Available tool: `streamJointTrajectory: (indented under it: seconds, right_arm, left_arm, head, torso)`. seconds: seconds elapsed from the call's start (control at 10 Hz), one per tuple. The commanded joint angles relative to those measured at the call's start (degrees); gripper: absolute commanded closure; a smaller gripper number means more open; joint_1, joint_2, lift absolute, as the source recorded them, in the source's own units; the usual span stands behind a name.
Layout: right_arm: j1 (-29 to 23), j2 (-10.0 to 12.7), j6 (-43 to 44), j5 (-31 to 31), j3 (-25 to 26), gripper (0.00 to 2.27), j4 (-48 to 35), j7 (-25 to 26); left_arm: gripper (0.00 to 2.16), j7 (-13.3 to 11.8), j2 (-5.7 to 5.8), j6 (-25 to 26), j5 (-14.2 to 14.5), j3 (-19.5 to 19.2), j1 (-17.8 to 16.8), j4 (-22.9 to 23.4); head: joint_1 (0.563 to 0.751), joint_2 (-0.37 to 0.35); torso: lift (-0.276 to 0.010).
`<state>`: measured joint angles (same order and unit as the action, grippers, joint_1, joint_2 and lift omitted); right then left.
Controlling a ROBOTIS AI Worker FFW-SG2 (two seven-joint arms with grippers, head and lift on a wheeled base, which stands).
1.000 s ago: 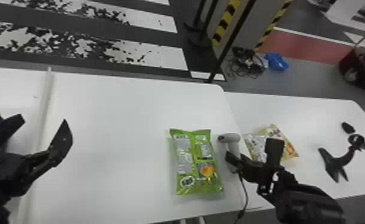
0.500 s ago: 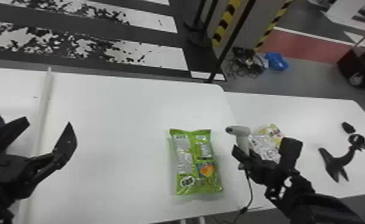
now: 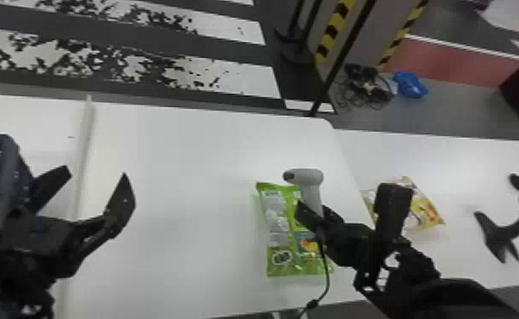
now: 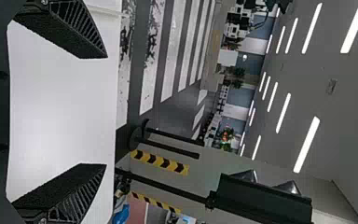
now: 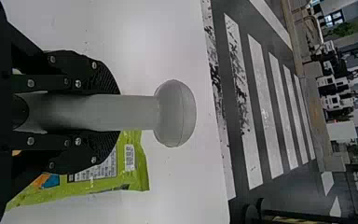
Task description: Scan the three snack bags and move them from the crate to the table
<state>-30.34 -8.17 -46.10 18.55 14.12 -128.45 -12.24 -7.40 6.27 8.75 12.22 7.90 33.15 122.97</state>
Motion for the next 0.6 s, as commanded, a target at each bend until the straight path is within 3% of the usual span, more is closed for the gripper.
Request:
streamJointTrajectory:
  seconds: [0.0, 0.2, 0.5]
  right_arm:
    - [1.16, 0.26, 0.09, -4.93, -5.68, 2.24, 0.3, 1.34]
    - [4.41, 0.26, -0.26, -8.09, -7.26, 2.24, 4.96, 1.6]
    - [7.4, 0.18, -0.26, -11.52, -8.93, 2.24, 10.41, 1.95]
  left_arm:
    - [0.03, -0.08, 0.14, -0.17, 0.0, -0.51, 0.34, 0.07]
    - [0.03, -0.34, 0.32, -0.53, 0.0, -1.13, 0.52, 0.07]
    - [0.03, -0.87, 0.23, -1.4, 0.0, -1.13, -0.36, -1.51]
  head:
    - [0.695, -0.225]
    - [0.695, -0.174]
    - [0.695, -0.168]
  torso:
    - [-0.062]
    - [-0.062]
    - [-0.062]
